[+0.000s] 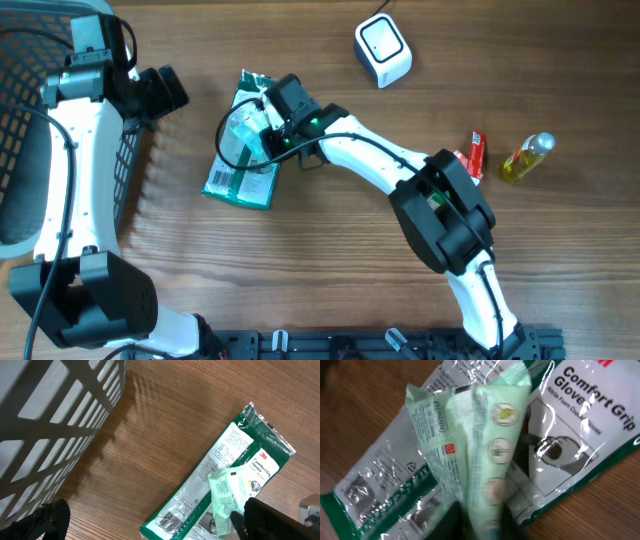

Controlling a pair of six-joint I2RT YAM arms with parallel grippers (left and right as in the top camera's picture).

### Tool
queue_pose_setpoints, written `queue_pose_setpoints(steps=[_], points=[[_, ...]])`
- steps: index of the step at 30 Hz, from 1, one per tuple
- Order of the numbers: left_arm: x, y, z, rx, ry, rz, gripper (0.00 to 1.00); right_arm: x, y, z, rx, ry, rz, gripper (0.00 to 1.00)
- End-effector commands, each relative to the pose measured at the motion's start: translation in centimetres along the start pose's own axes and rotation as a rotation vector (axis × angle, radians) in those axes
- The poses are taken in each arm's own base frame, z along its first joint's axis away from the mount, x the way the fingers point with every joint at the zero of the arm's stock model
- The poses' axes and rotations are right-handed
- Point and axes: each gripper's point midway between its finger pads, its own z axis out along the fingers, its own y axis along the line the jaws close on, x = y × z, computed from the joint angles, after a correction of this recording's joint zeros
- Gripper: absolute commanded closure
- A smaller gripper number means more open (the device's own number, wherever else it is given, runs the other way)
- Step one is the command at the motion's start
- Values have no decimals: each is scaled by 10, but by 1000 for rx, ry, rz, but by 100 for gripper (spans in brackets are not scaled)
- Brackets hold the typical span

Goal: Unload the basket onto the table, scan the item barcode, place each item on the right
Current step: 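Grasp the pale green sachet with the right gripper and lift it, then carry the sachet right and release it on the table center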

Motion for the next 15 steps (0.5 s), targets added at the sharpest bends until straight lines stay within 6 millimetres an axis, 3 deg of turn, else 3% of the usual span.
queue_pose_setpoints(steps=[1,3,5,8,11,15], points=[[-1,1,1,2,1,-13,0,-11,-11,-7,55,-31,3,96],[-1,1,1,2,1,-13,0,-34,-8,-37,56,-102,3,96],[-1,1,1,2,1,-13,0,-61,-2,-89,45,-190,32,96],[-1,1,1,2,1,-13,0,-68,1,-145,47,-226,74,96],[-1,1,1,2,1,-13,0,-50,-8,-185,74,-175,180,96],[-1,1,1,3,1,-13,0,-3,-25,-186,132,-3,298,96]])
